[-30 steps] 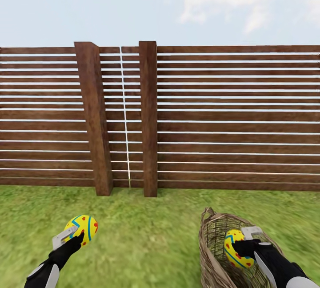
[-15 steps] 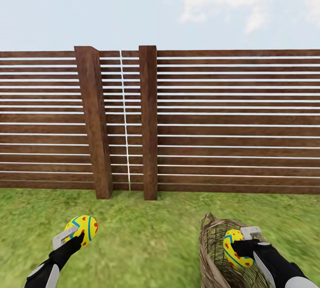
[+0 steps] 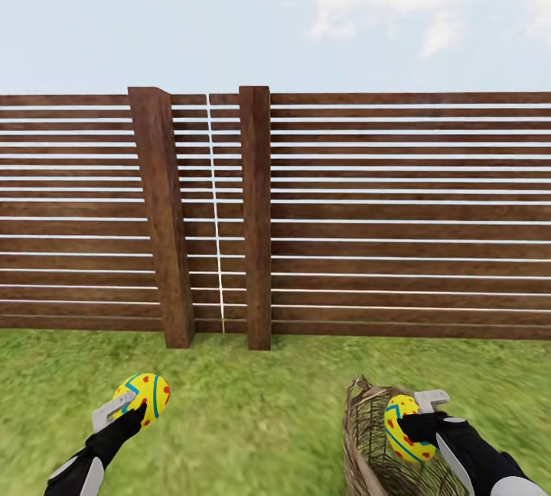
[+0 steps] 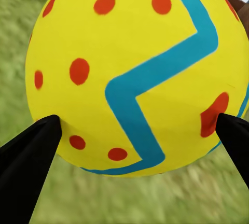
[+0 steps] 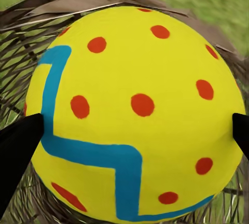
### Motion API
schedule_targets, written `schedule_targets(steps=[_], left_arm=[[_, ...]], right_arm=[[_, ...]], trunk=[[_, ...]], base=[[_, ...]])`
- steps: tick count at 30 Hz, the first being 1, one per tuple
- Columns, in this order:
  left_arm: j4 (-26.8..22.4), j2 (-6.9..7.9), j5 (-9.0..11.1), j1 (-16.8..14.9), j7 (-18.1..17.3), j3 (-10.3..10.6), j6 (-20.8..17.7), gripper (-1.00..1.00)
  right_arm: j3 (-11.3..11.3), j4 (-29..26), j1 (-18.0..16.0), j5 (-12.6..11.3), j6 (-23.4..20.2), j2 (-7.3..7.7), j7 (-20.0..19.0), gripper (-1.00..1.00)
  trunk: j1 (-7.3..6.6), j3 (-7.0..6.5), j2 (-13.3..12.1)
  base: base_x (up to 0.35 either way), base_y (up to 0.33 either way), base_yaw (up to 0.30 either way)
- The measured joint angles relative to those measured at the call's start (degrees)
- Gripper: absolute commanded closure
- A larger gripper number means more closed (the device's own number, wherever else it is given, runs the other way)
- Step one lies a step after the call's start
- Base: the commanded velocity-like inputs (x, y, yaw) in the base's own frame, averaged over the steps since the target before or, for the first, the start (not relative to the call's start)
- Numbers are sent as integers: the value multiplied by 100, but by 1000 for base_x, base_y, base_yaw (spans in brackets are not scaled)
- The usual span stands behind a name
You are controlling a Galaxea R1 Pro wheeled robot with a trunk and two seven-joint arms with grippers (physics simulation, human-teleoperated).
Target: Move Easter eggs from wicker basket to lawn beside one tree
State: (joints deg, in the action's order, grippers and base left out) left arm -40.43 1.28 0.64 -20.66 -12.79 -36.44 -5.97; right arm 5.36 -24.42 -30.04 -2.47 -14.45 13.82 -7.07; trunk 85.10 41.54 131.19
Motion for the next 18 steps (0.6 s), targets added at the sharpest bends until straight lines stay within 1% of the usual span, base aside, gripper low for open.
schedule_targets(steps=[18], left_arm=[[5, 0, 0, -3, 0, 2, 0, 100]], right_arm=[[0, 0, 0, 0, 0, 0, -1, 100]], trunk=[[-395, -323, -722]], base=[[0, 0, 0]])
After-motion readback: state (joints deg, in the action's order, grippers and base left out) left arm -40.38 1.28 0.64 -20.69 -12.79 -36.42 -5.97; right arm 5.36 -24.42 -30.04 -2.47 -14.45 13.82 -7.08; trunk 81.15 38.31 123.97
